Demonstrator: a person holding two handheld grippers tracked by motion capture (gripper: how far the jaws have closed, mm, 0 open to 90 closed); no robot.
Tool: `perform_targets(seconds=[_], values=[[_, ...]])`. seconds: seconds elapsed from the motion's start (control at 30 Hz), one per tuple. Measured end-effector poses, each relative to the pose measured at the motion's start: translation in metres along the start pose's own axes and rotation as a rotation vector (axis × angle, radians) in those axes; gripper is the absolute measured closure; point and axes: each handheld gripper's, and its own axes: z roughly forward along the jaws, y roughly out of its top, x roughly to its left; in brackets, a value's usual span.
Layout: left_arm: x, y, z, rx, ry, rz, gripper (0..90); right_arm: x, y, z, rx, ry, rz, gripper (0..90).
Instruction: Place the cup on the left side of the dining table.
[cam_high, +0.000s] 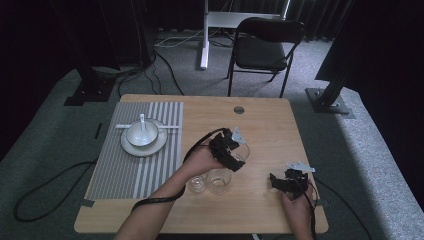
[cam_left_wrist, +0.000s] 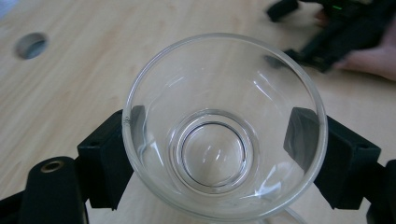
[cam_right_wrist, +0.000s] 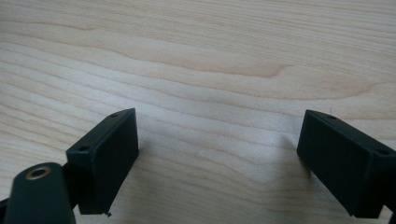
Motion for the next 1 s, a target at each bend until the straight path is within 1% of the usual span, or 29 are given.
perform_targets(seconds=[0.03, 0.07, 0.1, 0.13, 0.17, 0.2, 0.23, 0.27, 0.3, 0.33, 0.37, 0.4, 0.47, 0.53, 0.57, 0.67, 0.7, 0.73, 0.77, 0.8, 0.83, 0.87, 0.9, 0.93, 1.0], values=[[0.004, -0.002, 0.0, -0.003, 0.006, -0.015, 19.1, 0.0, 0.0, 0.0, 0.0, 0.0, 0.0, 12.1], [0.006, -0.003, -0.001, -0.004, 0.012, -0.018, 19.1, 0.0, 0.0, 0.0, 0.0, 0.0, 0.0, 12.1], [0.011, -0.006, -0.001, 0.006, 0.018, -0.026, 19.1, 0.0, 0.0, 0.0, 0.0, 0.0, 0.0, 12.1], [0.011, -0.006, -0.001, 0.006, 0.018, -0.026, 19.1, 0.0, 0.0, 0.0, 0.0, 0.0, 0.0, 12.1], [0.016, -0.01, -0.001, 0.012, 0.03, -0.04, 19.1, 0.0, 0.0, 0.0, 0.0, 0.0, 0.0, 12.1], [0.016, -0.012, -0.002, 0.016, 0.043, -0.033, 19.1, 0.0, 0.0, 0.0, 0.0, 0.0, 0.0, 12.1], [0.016, -0.012, -0.002, 0.016, 0.043, -0.033, 19.1, 0.0, 0.0, 0.0, 0.0, 0.0, 0.0, 12.1], [0.016, -0.016, -0.003, 0.016, 0.078, -0.027, 19.1, 0.0, 0.0, 0.0, 0.0, 0.0, 0.0, 12.1], [0.02, -0.02, -0.004, 0.028, 0.078, -0.035, 19.1, 0.0, 0.0, 0.0, 0.0, 0.0, 0.0, 12.1], [0.02, -0.02, -0.004, 0.028, 0.078, -0.035, 19.1, 0.0, 0.0, 0.0, 0.0, 0.0, 0.0, 12.1], [0.024, -0.026, -0.006, 0.033, 0.07, -0.05, 19.1, 0.0, 0.0, 0.0, 0.0, 0.0, 0.0, 12.1], [0.026, -0.03, -0.007, 0.033, 0.077, -0.063, 19.1, 0.0, 0.0, 0.0, 0.0, 0.0, 0.0, 12.1], [0.03, -0.035, -0.01, 0.036, 0.084, -0.072, 19.1, 0.0, 0.0, 0.0, 0.0, 0.0, 0.001, 12.1], [0.033, -0.042, -0.014, 0.042, 0.098, -0.08, 19.1, 0.0, 0.0, 0.0, 0.0, 0.001, 0.002, 12.1], [0.035, -0.046, -0.016, 0.04, 0.104, -0.091, 19.1, 0.0, 0.0, 0.0, 0.0, 0.0, 0.001, 12.1], [0.04, -0.056, -0.025, 0.034, 0.108, -0.117, 19.1, 0.0, 0.0, 0.0, 0.001, 0.0, 0.0, 12.1], [0.04, -0.056, -0.025, 0.034, 0.108, -0.117, 19.1, 0.0, 0.0, 0.0, 0.001, 0.0, 0.0, 12.1], [0.044, -0.062, -0.029, 0.039, 0.12, -0.13, 19.1, 0.0, 0.0, 0.0, 0.001, 0.0, 0.0, 12.1], [0.044, -0.062, -0.029, 0.039, 0.12, -0.13, 19.1, 0.0, 0.0, 0.0, 0.001, 0.0, 0.0, 12.1], [0.047, -0.069, -0.034, 0.048, 0.136, -0.138, 19.1, 0.0, 0.0, 0.0, 0.001, 0.0, 0.0, 12.1], [0.048, -0.073, -0.037, 0.049, 0.144, -0.151, 19.1, 0.0, 0.0, 0.0, 0.001, 0.0, 0.001, 12.1], [0.048, -0.073, -0.037, 0.049, 0.144, -0.151, 19.1, 0.0, 0.0, 0.0, 0.001, 0.0, 0.001, 12.1], [0.05, -0.08, -0.041, 0.053, 0.152, -0.154, 19.1, 0.0, 0.0, 0.0, 0.001, 0.0, 0.001, 12.1], [0.053, -0.085, -0.044, 0.055, 0.157, -0.168, 19.1, 0.0, 0.0, 0.0, 0.001, 0.0, 0.001, 12.1], [0.056, -0.091, -0.049, 0.051, 0.171, -0.182, 19.1, 0.0, 0.0, 0.0, 0.001, 0.0, 0.001, 12.1]])
